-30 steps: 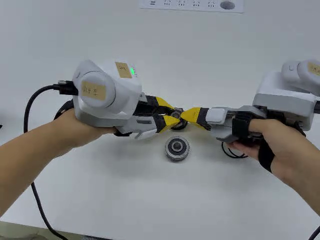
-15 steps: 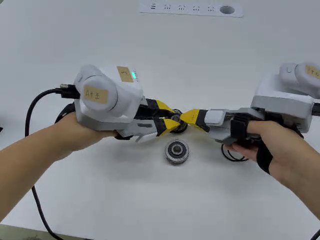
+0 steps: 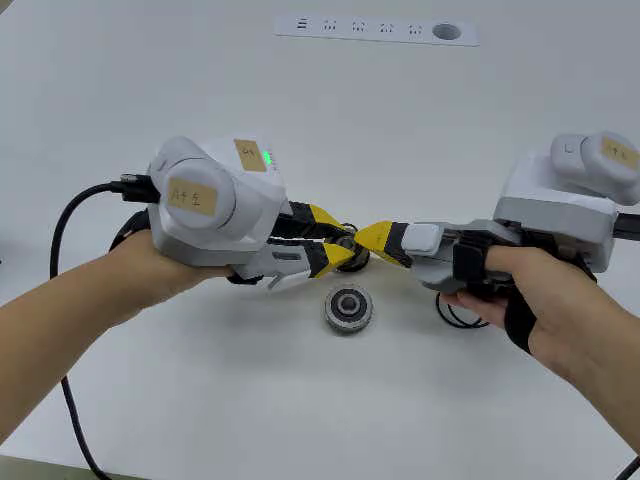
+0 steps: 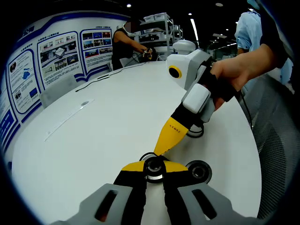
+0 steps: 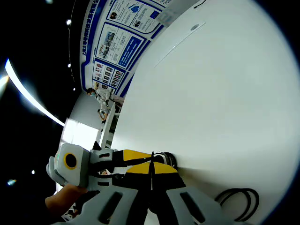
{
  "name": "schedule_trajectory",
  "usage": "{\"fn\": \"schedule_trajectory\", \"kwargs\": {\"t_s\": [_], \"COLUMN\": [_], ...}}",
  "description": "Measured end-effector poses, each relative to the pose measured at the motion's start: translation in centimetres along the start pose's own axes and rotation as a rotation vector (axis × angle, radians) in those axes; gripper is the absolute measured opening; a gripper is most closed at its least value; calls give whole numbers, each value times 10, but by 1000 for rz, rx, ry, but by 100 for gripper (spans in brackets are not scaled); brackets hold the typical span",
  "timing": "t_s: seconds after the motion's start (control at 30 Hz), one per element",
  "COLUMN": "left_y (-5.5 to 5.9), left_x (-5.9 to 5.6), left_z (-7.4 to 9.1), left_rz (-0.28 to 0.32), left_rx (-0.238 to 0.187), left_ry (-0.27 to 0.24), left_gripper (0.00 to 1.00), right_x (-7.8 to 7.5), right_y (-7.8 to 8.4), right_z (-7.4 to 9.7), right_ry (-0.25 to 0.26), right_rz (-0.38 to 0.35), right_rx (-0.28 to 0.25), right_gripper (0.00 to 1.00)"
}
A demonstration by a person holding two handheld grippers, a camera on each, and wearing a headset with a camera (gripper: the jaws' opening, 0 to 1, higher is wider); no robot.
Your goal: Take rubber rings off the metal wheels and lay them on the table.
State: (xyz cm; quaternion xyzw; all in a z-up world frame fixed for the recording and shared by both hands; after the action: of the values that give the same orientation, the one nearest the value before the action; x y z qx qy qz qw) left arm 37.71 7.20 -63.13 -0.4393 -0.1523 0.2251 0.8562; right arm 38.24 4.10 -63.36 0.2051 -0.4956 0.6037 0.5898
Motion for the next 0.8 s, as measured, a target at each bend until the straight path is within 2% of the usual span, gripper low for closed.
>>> {"fn": "schedule_trajectory", "kwargs": {"t_s": [0.1,0.2,0.3,0.4,0.53,0.8], "left_y": [-3,-8,-5,-3,-2,-10], "left_x": [3,7,12,16,17,18], "left_z": [7,17,26,34,40,49], "left_rz": [11,38,33,66,80,98], "left_rx": [-14,-47,-43,-52,-59,-97], "left_ry": [-10,-37,-62,-86,-111,-141], "left_gripper": [13,16,19,21,26,31], "right_x": [2,4,6,8,14,18], "right_y": [-2,-2,-2,-2,-4,-9], "right_z": [0,-1,-1,-1,0,11], "right_ry": [-8,-11,-12,-19,-30,-32], "right_rz": [-8,-7,-5,-10,-12,-12], "right_rx": [-4,-6,-9,-12,-25,-53], "right_gripper": [1,1,1,1,1,1]}}
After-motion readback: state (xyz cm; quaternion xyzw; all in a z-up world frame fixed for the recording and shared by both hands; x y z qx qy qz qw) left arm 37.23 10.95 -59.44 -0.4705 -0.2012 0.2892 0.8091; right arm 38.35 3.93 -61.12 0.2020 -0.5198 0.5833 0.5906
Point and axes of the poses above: the centre of the closed fingertips' face, and the gripper's own axes: z roughly backward along the fingers, x roughly to its left, y roughly out of its underside, the point moved 2 cm from there along z, roughly backward along the fingers
